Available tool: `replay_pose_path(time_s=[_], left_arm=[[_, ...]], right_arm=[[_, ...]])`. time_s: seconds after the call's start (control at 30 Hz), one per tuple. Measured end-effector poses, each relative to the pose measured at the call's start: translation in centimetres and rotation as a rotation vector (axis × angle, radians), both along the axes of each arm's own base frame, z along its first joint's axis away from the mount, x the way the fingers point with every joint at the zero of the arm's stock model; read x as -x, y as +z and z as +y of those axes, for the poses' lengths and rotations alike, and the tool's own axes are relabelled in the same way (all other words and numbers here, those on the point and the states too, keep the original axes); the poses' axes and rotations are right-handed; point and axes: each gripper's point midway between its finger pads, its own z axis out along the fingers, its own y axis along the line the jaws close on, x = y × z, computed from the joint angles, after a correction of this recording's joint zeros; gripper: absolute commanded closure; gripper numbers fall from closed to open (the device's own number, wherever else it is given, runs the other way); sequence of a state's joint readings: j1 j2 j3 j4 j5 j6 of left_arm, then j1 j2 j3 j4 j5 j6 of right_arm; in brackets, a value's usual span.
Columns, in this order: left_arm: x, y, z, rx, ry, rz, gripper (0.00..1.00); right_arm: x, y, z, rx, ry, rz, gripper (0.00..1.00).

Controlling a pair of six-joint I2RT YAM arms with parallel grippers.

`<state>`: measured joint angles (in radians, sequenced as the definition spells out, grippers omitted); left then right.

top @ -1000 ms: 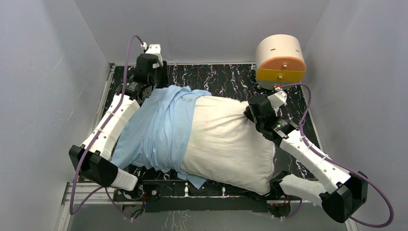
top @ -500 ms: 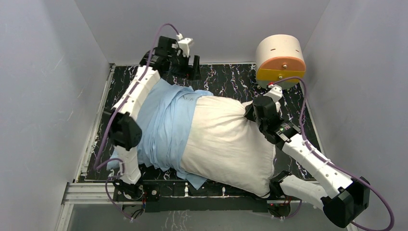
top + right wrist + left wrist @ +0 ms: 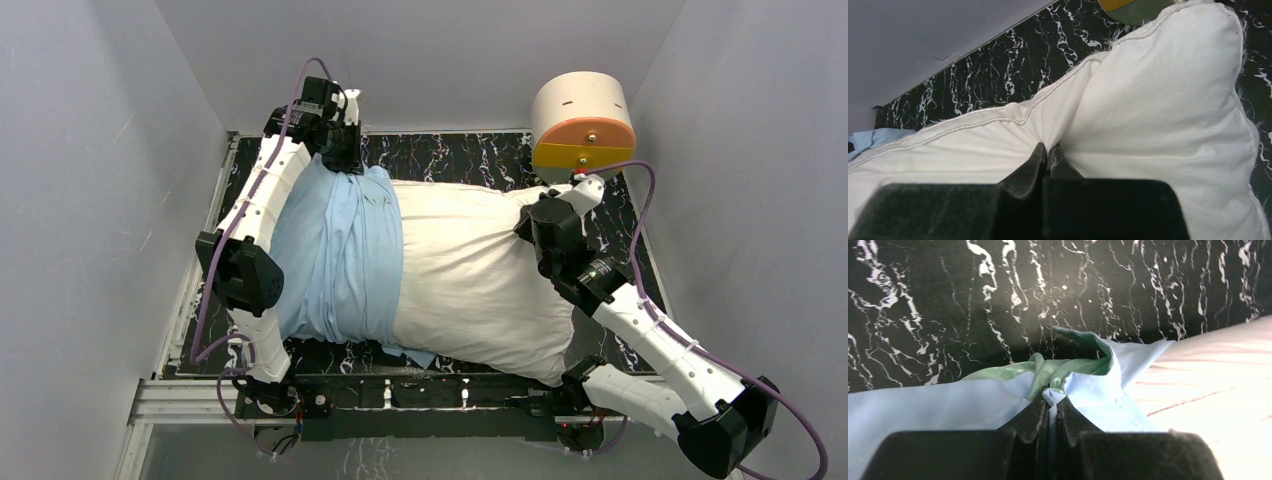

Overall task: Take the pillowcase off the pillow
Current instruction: Remove the pillow from the pillowcase.

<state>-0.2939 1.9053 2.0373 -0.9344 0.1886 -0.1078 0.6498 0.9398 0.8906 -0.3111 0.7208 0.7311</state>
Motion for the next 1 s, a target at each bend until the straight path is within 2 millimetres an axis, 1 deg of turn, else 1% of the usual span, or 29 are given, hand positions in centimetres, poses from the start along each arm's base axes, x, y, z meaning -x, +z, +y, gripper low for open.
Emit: replay_pose_path(time_s=[0.03, 0.07, 0.1, 0.13, 0.2, 0.23, 0.3, 0.33, 0.4, 0.43, 0.47, 0.53, 0.57, 0.63, 0.67, 0.73, 0.77, 0.83, 0.9, 0.93, 1.0], left_arm=[[-0.4, 0.2, 0.7, -0.006, 0.028, -0.011, 1.00], [-0.8, 0.3, 1.4, -0.011, 0.059, -0.018, 0.80], [-0.9, 0.3, 1.7, -0.015, 0.072, -0.017, 0.67], [-0.9, 0.5, 1.9, -0.020, 0.076, -0.018, 0.55], [-2.0, 1.6, 3.3, -0.051, 0.119, -0.069, 0.49], [-2.7, 2.4, 4.3, -0.059, 0.151, -0.102, 0.41], [-4.0, 4.1, 5.9, -0.058, 0.207, -0.165, 0.23], [-4.4, 5.0, 6.6, -0.043, 0.232, -0.195, 0.19], [-4.4, 6.0, 7.1, 0.001, 0.241, -0.229, 0.16], [-4.1, 6.2, 6.9, 0.025, 0.236, -0.237, 0.16], [-3.3, 6.4, 6.5, 0.052, 0.223, -0.240, 0.16], [-1.1, 6.6, 5.5, 0.109, 0.186, -0.245, 0.14], [0.1, 6.8, 5.1, 0.137, 0.173, -0.251, 0.13], [2.9, 7.6, 4.4, 0.189, 0.143, -0.269, 0.12], [3.6, 8.1, 4.2, 0.204, 0.135, -0.277, 0.12], [5.6, 10.0, 3.5, 0.259, 0.091, -0.323, 0.11], [6.8, 10.9, 3.2, 0.287, 0.067, -0.343, 0.11], [8.9, 12.0, 2.6, 0.336, 0.024, -0.365, 0.11], [11.1, 12.2, 2.0, 0.386, -0.017, -0.361, 0.11], [12.0, 12.0, 1.8, 0.406, -0.030, -0.347, 0.11], [14.1, 11.2, 0.8, 0.474, -0.070, -0.291, 0.11]], right_arm=[[-0.1, 0.4, 0.1, -0.012, -0.002, -0.009, 1.00], [-0.2, 0.9, 0.2, -0.021, -0.004, -0.017, 1.00], [-0.5, 1.2, 0.4, -0.024, -0.005, -0.018, 1.00], [-0.7, 1.3, 0.6, -0.018, -0.006, -0.011, 1.00], [-1.2, 1.5, 0.5, 0.016, -0.026, 0.010, 1.00], [-1.5, 1.2, 0.3, 0.041, -0.039, 0.027, 0.98], [-1.9, 0.4, -0.3, 0.097, -0.067, 0.067, 0.90], [-2.1, -0.2, -0.7, 0.140, -0.084, 0.097, 0.87], [-2.4, -0.9, -1.2, 0.193, -0.100, 0.135, 0.78], [-2.5, -1.2, -1.3, 0.226, -0.100, 0.158, 0.72], [-2.5, -1.3, -1.4, 0.252, -0.092, 0.173, 0.61], [-2.3, -0.8, -1.3, 0.292, -0.046, 0.185, 0.34], [-2.2, -0.4, -1.1, 0.290, -0.024, 0.181, 0.28], [-1.7, 1.0, -0.6, 0.290, 0.045, 0.161, 0.24], [-1.3, 1.8, -0.4, 0.283, 0.076, 0.146, 0.24], [-0.4, 3.6, 0.0, 0.252, 0.141, 0.107, 0.23], [0.2, 4.5, 0.4, 0.228, 0.179, 0.084, 0.23], [1.8, 6.1, 1.4, 0.165, 0.278, 0.038, 0.22], [3.2, 6.9, 2.3, 0.109, 0.362, 0.008, 0.22], [4.3, 6.8, 3.1, 0.066, 0.426, -0.003, 0.22], [6.1, 5.6, 4.3, 0.017, 0.522, 0.017, 0.22]])
